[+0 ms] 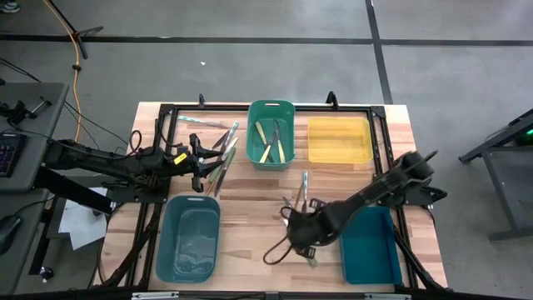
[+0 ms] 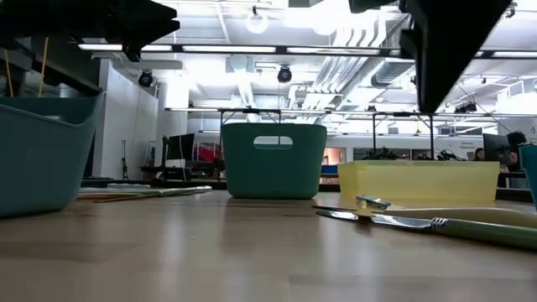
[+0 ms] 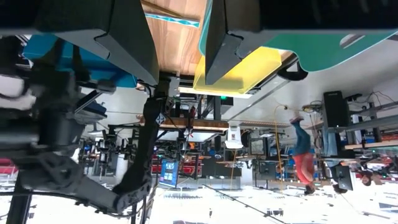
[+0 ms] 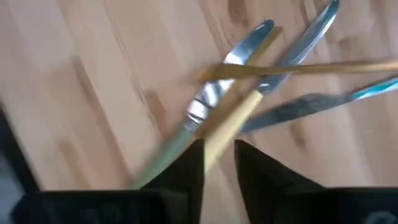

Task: Sort silverware by color (type)
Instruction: Put the yellow knife into the green bin

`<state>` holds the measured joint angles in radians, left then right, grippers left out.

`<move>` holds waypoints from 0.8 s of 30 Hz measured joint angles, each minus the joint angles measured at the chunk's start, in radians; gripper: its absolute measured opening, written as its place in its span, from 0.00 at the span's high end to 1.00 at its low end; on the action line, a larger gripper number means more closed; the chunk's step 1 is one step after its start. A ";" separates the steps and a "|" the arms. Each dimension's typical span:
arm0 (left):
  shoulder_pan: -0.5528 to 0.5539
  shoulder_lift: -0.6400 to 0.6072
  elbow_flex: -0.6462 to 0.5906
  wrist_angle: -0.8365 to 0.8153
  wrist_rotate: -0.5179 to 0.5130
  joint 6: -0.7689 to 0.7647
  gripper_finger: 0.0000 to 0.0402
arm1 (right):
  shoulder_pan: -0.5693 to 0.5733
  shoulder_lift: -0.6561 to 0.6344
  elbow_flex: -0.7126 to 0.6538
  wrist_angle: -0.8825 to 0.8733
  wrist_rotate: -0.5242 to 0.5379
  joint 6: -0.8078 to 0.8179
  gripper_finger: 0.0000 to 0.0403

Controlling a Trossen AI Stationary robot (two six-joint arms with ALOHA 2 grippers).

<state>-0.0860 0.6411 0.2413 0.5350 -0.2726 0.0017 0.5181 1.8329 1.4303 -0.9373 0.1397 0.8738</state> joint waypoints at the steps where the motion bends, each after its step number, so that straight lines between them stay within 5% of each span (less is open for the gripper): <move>1: 0.000 0.000 0.000 0.000 0.000 0.000 0.69 | -0.001 -0.023 -0.042 0.052 0.001 0.062 0.76; 7: 0.000 0.000 0.000 0.000 0.000 0.000 0.69 | -0.015 -0.058 -0.188 0.196 -0.033 0.319 0.62; 24: 0.000 0.000 0.000 -0.011 0.000 0.002 0.69 | -0.030 0.029 -0.230 0.275 -0.064 0.357 0.58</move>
<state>-0.0856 0.6411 0.2413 0.5242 -0.2726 0.0032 0.4876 1.8620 1.2007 -0.6621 0.0753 1.2306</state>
